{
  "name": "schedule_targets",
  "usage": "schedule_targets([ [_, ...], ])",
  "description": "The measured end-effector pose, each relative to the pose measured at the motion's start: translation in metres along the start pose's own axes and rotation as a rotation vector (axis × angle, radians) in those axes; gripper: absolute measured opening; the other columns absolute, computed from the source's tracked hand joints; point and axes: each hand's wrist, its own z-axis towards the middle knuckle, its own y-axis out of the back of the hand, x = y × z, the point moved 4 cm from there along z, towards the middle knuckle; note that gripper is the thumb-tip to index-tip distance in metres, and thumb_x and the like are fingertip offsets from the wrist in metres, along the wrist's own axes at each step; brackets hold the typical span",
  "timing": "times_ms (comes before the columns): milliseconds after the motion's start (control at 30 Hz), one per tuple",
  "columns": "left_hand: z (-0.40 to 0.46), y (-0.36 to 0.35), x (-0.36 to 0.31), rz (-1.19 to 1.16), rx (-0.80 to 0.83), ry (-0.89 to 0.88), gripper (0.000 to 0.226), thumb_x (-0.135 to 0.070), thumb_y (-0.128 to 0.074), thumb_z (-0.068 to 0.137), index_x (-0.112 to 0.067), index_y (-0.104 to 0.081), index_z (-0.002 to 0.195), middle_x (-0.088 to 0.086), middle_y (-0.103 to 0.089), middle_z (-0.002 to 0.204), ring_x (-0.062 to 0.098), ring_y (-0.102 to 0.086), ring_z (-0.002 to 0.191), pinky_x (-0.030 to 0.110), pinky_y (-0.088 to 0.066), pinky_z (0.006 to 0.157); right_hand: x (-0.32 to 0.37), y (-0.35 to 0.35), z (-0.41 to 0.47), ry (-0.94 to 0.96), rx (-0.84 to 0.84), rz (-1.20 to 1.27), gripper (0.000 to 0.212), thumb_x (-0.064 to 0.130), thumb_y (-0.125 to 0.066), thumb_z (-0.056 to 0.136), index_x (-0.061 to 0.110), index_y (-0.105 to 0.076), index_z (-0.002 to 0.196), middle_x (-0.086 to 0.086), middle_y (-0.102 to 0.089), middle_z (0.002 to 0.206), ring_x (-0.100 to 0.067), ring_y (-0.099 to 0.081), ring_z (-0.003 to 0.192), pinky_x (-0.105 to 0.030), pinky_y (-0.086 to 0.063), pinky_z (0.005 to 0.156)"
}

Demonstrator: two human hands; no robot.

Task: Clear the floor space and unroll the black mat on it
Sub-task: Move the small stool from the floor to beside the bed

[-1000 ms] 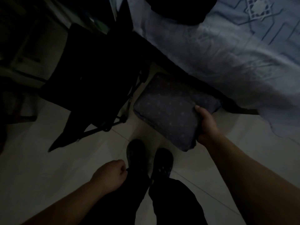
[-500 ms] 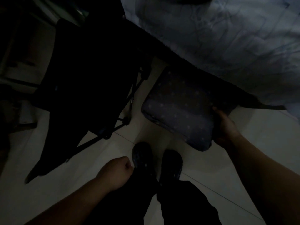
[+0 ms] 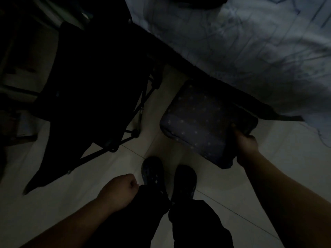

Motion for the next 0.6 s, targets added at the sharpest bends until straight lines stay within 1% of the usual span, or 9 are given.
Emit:
schedule_targets([
  [67, -0.009, 0.003, -0.001, -0.011, -0.026, 0.021, 0.023, -0.029, -0.045, 0.092, -0.019, -0.052, 0.073, 0.001, -0.065, 0.086, 0.017, -0.061, 0.082, 0.030, -0.048, 0.074, 0.000, 0.008, -0.010, 0.013, -0.097, -0.166, 0.088, 0.062, -0.076, 0.057, 0.006, -0.051, 0.120, -0.009, -0.057, 0.106, -0.025, -0.061, 0.085, -0.039, -0.054, 0.077],
  [133, -0.026, 0.007, -0.002, -0.032, -0.048, 0.034, 0.026, -0.026, -0.046, 0.091, -0.025, -0.046, 0.065, 0.002, -0.066, 0.086, 0.017, -0.061, 0.082, 0.030, -0.049, 0.075, 0.002, 0.015, -0.034, 0.062, -0.083, -0.430, 0.079, 0.052, -0.075, 0.063, 0.000, -0.049, 0.116, -0.014, -0.059, 0.110, -0.033, -0.061, 0.094, -0.044, -0.055, 0.082],
  [167, -0.038, 0.009, -0.004, -0.039, -0.049, 0.035, 0.026, -0.026, -0.047, 0.090, -0.027, -0.045, 0.064, 0.002, -0.066, 0.087, 0.017, -0.061, 0.082, 0.030, -0.049, 0.075, 0.004, 0.014, -0.051, 0.113, 0.012, -0.598, 0.069, 0.047, -0.073, 0.069, 0.000, -0.053, 0.116, -0.017, -0.062, 0.112, -0.035, -0.062, 0.096, -0.042, -0.054, 0.083],
  [233, -0.068, 0.013, -0.009, -0.044, -0.035, 0.026, 0.018, -0.027, -0.052, 0.088, -0.026, -0.050, 0.070, 0.001, -0.068, 0.091, 0.015, -0.062, 0.084, 0.029, -0.050, 0.077, 0.010, 0.007, -0.098, 0.263, 0.320, -0.918, 0.051, 0.039, -0.066, 0.079, 0.006, -0.061, 0.118, -0.017, -0.065, 0.113, -0.033, -0.062, 0.102, -0.034, -0.050, 0.083],
  [267, -0.086, 0.015, -0.013, -0.044, -0.022, 0.014, 0.012, -0.028, -0.055, 0.087, -0.025, -0.053, 0.075, 0.001, -0.068, 0.093, 0.014, -0.061, 0.085, 0.028, -0.050, 0.077, 0.013, 0.006, -0.127, 0.320, 0.454, -1.006, 0.038, 0.033, -0.066, 0.083, 0.010, -0.065, 0.113, -0.014, -0.067, 0.108, -0.030, -0.062, 0.101, -0.032, -0.049, 0.083],
  [333, -0.130, 0.023, -0.022, -0.053, -0.006, -0.020, 0.006, -0.029, -0.059, 0.086, -0.025, -0.056, 0.084, 0.001, -0.066, 0.099, 0.013, -0.060, 0.088, 0.027, -0.049, 0.077, 0.024, 0.010, -0.192, 0.378, 0.641, -1.128, 0.013, 0.026, -0.065, 0.086, 0.014, -0.067, 0.090, -0.003, -0.063, 0.087, -0.024, -0.060, 0.094, -0.026, -0.042, 0.075],
  [400, -0.179, 0.034, -0.028, -0.081, -0.032, -0.027, 0.007, -0.029, -0.061, 0.085, -0.023, -0.060, 0.089, 0.002, -0.065, 0.102, 0.013, -0.058, 0.089, 0.025, -0.045, 0.074, 0.037, 0.021, -0.255, 0.432, 0.712, -1.269, 0.023, 0.033, -0.062, 0.088, 0.011, -0.066, 0.086, -0.007, -0.062, 0.086, -0.026, -0.062, 0.095, -0.024, -0.038, 0.071],
  [500, -0.255, 0.048, -0.028, -0.170, -0.086, 0.041, 0.012, -0.028, -0.063, 0.083, -0.018, -0.064, 0.090, 0.004, -0.067, 0.101, 0.017, -0.059, 0.089, 0.024, -0.042, 0.074, 0.056, 0.048, -0.338, 0.485, 0.756, -1.445, 0.035, 0.039, -0.060, 0.087, 0.006, -0.069, 0.096, -0.018, -0.068, 0.103, -0.031, -0.064, 0.099, -0.029, -0.046, 0.077],
  [600, -0.321, 0.047, -0.018, -0.278, -0.122, 0.094, 0.013, -0.031, -0.062, 0.084, -0.018, -0.064, 0.086, 0.004, -0.069, 0.098, 0.018, -0.061, 0.088, 0.024, -0.041, 0.072, 0.073, 0.077, -0.400, 0.529, 0.765, -1.493, 0.035, 0.039, -0.059, 0.088, 0.006, -0.068, 0.093, -0.020, -0.067, 0.098, -0.031, -0.064, 0.096, -0.030, -0.047, 0.078],
])
